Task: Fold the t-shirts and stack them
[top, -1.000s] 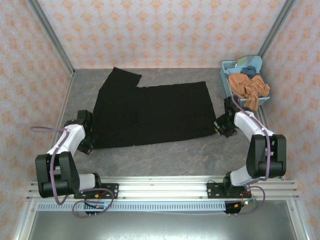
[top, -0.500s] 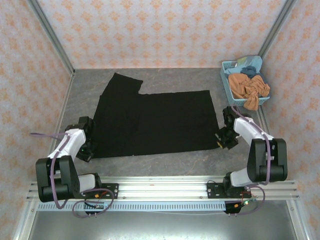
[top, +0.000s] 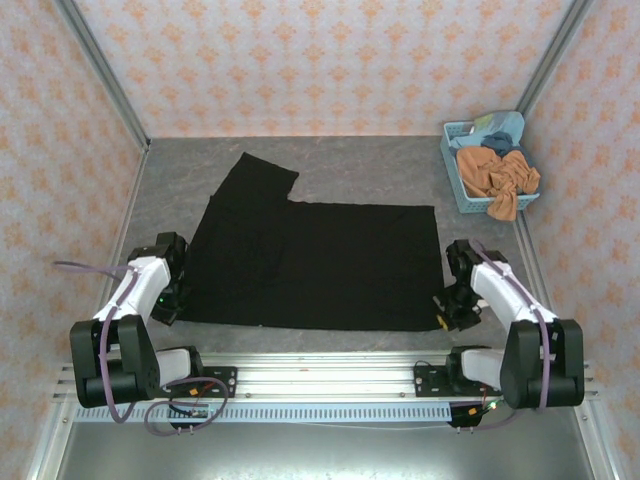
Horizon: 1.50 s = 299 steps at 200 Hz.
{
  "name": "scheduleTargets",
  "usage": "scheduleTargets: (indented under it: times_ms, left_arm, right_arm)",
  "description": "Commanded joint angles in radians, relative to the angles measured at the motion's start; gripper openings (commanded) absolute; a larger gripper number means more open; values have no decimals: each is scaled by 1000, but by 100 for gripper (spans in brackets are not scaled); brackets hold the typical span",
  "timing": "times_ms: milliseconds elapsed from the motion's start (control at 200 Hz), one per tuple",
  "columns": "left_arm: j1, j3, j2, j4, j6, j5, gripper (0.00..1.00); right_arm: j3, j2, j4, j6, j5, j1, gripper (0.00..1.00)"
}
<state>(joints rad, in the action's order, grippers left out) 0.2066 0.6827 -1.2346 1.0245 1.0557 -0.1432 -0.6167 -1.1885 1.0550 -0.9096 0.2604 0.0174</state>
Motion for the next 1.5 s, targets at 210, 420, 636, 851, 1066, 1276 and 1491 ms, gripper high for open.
scheduleTargets:
  times_ms: [210, 420, 636, 851, 1066, 1276, 1491]
  left_arm:
    - [1, 53, 22, 94, 54, -105, 17]
    - [-17, 213, 12, 136, 83, -87, 68]
    - [-109, 503, -202, -118, -91, 64, 67]
    - [-206, 1034, -703, -139, -343, 176, 63]
    - [-218, 1477, -1053, -157, -456, 181, 62]
    - [-217, 1874, -1351, -143, -491, 104, 63]
    - [-217, 1954, -1487, -311, -412, 56, 66]
  right_arm:
    - [31, 75, 90, -95, -22, 3, 22]
    - [-140, 93, 151, -69, -127, 7, 50]
    - [-262, 52, -189, 102, 18, 25, 51]
    - [-495, -230, -409, 317, 158, 57, 55]
    - [-758, -480, -411, 411, 156, 57, 55]
    - [-883, -606, -421, 376, 180, 57, 55]
    - [-868, -604, -435, 344, 199, 58, 54]
